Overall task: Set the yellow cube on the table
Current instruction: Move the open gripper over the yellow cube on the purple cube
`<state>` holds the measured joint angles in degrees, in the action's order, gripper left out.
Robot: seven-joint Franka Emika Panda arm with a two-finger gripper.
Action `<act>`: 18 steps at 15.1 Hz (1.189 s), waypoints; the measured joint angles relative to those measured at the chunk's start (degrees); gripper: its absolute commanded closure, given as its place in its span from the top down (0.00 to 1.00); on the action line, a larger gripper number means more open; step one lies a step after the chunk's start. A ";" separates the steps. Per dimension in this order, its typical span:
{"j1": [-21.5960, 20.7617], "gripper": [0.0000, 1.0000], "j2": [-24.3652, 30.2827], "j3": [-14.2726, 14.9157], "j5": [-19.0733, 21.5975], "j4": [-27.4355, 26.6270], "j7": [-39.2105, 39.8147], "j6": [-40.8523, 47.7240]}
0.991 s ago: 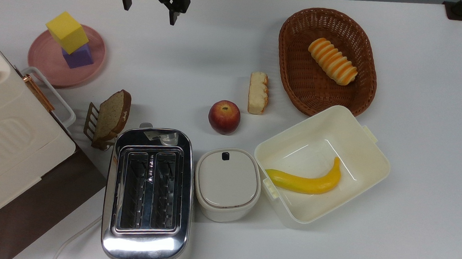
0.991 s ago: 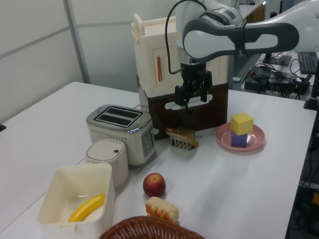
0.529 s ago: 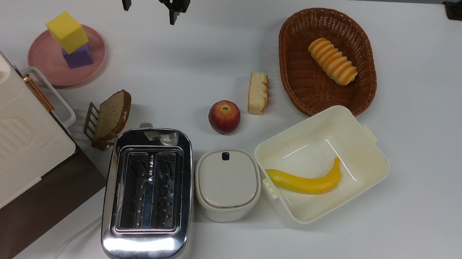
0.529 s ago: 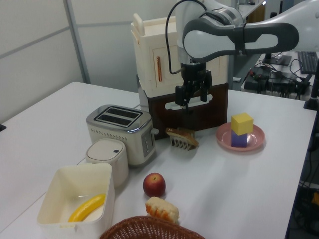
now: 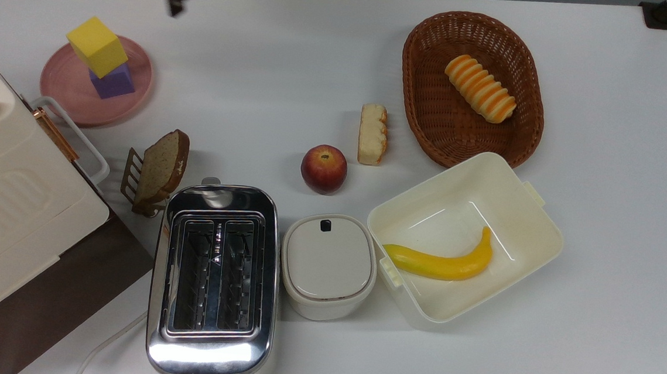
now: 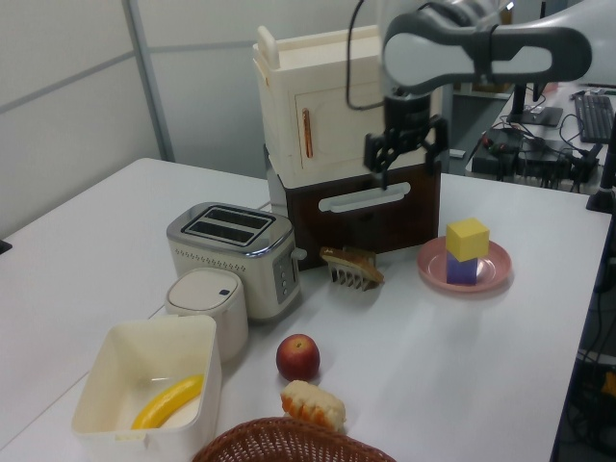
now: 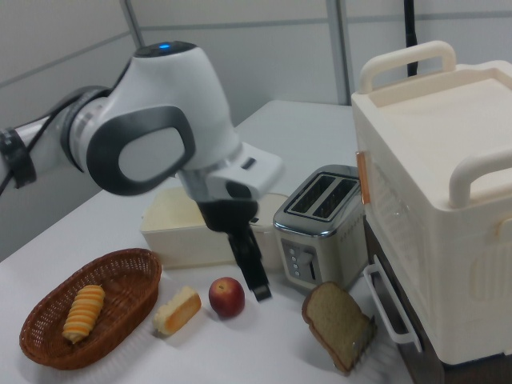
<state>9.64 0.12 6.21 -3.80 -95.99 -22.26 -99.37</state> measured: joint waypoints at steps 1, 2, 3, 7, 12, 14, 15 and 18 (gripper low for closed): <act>2.45 1.00 0.03 -0.02 0.00 -0.04 -0.45 0.00; 4.67 1.00 -0.08 -0.02 0.01 -0.25 -0.47 0.00; 6.29 1.00 -0.36 0.01 0.02 -0.65 -0.50 -0.24; 9.04 1.00 -1.85 0.16 -0.30 -6.26 -3.45 -9.41; 9.35 1.00 -2.56 0.16 -3.25 -10.60 -3.89 -14.81; 9.77 1.00 -2.56 0.16 -3.40 -11.85 -3.64 -15.87; 10.03 1.00 -2.56 0.17 -3.43 -12.38 -3.63 -16.20; 11.14 1.00 -2.56 0.19 -3.46 -13.46 -2.83 -16.38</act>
<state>20.77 -2.44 6.41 -7.26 -109.45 -25.09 -115.76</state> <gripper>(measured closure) 0.000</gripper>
